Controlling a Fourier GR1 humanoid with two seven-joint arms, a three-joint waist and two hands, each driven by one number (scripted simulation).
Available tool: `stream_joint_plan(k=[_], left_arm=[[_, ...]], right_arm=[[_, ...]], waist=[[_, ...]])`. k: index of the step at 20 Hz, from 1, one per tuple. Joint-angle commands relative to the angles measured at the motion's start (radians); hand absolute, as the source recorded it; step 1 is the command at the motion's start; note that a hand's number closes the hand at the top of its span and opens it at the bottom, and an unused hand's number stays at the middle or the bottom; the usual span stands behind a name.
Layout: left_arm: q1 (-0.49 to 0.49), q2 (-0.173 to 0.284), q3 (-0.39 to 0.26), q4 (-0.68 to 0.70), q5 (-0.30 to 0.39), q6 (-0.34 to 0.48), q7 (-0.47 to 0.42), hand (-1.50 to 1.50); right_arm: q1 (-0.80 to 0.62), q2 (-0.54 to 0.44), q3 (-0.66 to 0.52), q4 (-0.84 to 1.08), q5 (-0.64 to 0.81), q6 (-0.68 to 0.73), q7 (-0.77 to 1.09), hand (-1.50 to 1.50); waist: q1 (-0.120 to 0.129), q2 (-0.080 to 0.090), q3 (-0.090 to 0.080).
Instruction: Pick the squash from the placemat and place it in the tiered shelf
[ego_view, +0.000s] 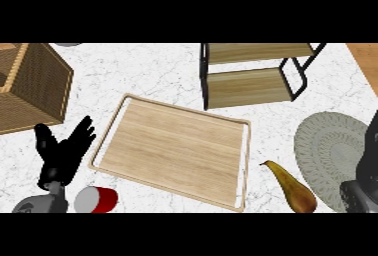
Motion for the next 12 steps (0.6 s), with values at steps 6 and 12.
stream_joint_plan(k=[6, 12], left_arm=[[0.018, -0.002, -0.009, -0.049, -0.02, 0.014, 0.048, 0.0], [0.033, -0.037, -0.025, -0.064, -0.03, 0.028, 0.044, 0.0]], right_arm=[[-0.062, -0.081, 0.017, 0.319, 0.006, -0.037, -0.192, 1.5], [-0.067, -0.147, 0.033, 0.49, 0.061, -0.112, -0.369, 1.5]], waist=[[0.006, 0.003, -0.003], [0.01, 0.004, -0.003]])
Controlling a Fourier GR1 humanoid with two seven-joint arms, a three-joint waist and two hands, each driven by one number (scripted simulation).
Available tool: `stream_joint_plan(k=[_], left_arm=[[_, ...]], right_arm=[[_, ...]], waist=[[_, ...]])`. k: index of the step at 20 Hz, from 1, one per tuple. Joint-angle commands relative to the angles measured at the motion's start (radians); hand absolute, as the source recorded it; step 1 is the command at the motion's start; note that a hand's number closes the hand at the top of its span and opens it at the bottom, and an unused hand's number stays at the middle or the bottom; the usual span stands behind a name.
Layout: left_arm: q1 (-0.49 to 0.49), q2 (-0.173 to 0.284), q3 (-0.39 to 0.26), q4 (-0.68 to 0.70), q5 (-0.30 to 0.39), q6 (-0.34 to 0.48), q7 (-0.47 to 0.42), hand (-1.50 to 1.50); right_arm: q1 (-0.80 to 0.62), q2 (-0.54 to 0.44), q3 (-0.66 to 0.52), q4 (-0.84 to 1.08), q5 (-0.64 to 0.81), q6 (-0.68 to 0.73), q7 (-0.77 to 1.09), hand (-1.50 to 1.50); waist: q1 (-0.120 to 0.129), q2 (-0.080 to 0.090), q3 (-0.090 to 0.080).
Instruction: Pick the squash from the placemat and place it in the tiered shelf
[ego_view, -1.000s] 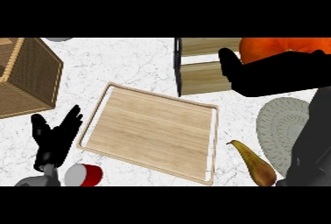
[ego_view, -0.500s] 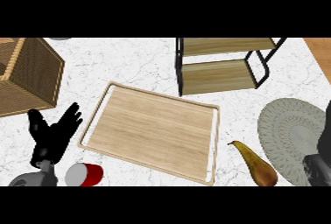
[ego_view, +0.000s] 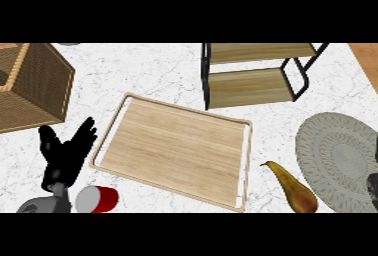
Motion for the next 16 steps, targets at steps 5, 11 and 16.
stream_joint_plan(k=[5, 11, 16], left_arm=[[-0.018, -0.002, -0.001, 0.024, -0.002, -0.016, 0.013, 0.0], [-0.051, 0.009, 0.025, 0.061, 0.008, -0.024, 0.023, 0.0], [0.024, -0.021, -0.016, 0.029, -0.033, -0.019, -0.03, 0.0]], right_arm=[[-0.051, -0.009, 0.012, 0.299, 0.076, -0.18, -0.194, 1.5], [-0.084, 0.018, 0.041, 0.401, 0.118, -0.264, -0.246, 1.5], [-0.122, -0.017, 0.01, 0.477, 0.086, -0.249, -0.332, 1.5]], waist=[[0.005, 0.005, -0.003], [0.001, 0.004, -0.004], [-0.001, 0.002, -0.003]])
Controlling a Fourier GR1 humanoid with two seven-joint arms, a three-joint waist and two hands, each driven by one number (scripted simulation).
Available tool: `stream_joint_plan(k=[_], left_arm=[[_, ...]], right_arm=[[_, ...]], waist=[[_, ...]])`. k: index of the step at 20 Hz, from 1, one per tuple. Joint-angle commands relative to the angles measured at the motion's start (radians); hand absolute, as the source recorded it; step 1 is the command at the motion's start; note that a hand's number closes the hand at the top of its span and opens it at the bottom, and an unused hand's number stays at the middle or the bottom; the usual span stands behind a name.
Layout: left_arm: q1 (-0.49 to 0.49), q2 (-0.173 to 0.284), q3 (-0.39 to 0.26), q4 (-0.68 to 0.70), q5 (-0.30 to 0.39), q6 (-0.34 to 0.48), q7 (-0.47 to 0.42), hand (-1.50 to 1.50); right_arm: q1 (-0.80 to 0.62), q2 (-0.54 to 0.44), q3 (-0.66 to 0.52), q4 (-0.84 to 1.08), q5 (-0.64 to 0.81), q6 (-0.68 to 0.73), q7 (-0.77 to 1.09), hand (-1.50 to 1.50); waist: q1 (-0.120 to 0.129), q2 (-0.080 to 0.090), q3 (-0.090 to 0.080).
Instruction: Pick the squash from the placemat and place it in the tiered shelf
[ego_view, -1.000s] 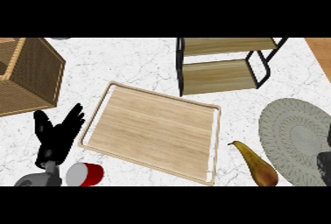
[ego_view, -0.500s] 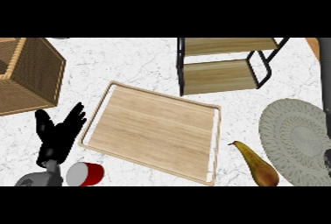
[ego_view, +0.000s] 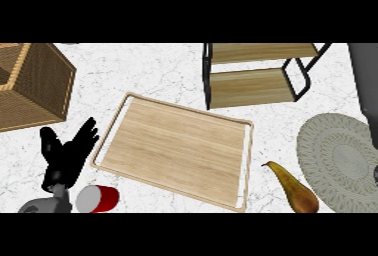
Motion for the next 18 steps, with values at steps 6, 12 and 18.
stream_joint_plan(k=[6, 12, 18], left_arm=[[-0.015, -0.039, -0.015, 0.025, -0.035, 0.042, 0.004, 0.0], [-0.006, -0.018, 0.013, 0.042, -0.004, 0.002, -0.016, 0.0], [0.029, -0.017, -0.004, -0.039, -0.005, 0.003, 0.042, 0.0]], right_arm=[[-0.029, -0.017, -0.005, 0.09, -0.004, -0.016, -0.084, 1.5], [-0.063, 0.004, -0.092, 0.141, -0.046, -0.113, -0.017, 1.5], [-0.08, 0.0, -0.193, 0.161, -0.144, -0.159, -0.01, -1.5]], waist=[[-0.011, -0.002, -0.003], [-0.008, 0.0, -0.003], [-0.003, -0.003, -0.002]])
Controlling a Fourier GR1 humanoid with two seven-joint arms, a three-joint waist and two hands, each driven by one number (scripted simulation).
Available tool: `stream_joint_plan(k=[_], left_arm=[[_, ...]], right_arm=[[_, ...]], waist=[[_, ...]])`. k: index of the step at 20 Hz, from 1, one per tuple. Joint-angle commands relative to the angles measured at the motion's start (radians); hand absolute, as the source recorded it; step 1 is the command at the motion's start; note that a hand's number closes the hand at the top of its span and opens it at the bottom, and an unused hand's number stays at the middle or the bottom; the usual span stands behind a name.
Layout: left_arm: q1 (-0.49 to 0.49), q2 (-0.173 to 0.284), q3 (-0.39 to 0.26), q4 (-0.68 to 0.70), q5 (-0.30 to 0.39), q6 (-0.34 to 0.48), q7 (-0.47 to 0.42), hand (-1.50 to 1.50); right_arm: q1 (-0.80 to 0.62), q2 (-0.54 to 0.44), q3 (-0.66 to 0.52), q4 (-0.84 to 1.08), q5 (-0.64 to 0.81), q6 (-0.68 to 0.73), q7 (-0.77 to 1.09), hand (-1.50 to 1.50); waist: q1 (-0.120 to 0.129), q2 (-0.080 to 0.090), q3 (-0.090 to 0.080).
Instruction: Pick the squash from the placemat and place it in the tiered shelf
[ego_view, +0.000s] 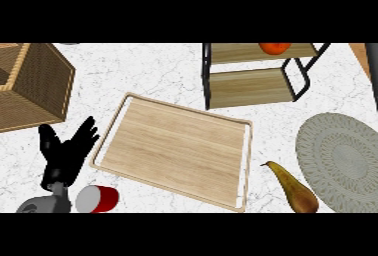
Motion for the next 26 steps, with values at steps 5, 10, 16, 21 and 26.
stream_joint_plan(k=[5, 10, 16, 21, 26], left_arm=[[0.002, -0.021, -0.02, 0.009, -0.016, 0.008, 0.009, 0.0], [0.013, 0.009, 0.003, -0.019, 0.0, -0.01, 0.024, 0.0], [-0.022, -0.029, -0.012, 0.016, -0.026, 0.028, 0.014, 0.0], [-0.024, 0.014, 0.017, -0.006, -0.002, -0.006, 0.026, 0.0], [0.024, -0.008, 0.013, 0.022, -0.006, -0.008, -0.021, 0.0]], right_arm=[[-0.067, 0.021, -0.161, 0.048, -0.156, -0.09, 0.031, -1.5], [-0.066, -0.041, -0.234, 0.015, -0.238, -0.1, 0.052, -1.5], [-0.036, -0.168, -0.25, 0.047, -0.188, -0.233, 0.029, -1.5], [-0.011, -0.253, -0.326, 0.051, -0.241, -0.285, 0.064, -1.5], [0.082, -0.4, -0.405, 0.085, -0.342, -0.126, 0.012, -1.5]], waist=[[0.009, 0.004, -0.001], [-0.004, -0.001, -0.001], [-0.004, 0.005, -0.002], [-0.007, 0.002, -0.001], [-0.012, 0.0, -0.001]])
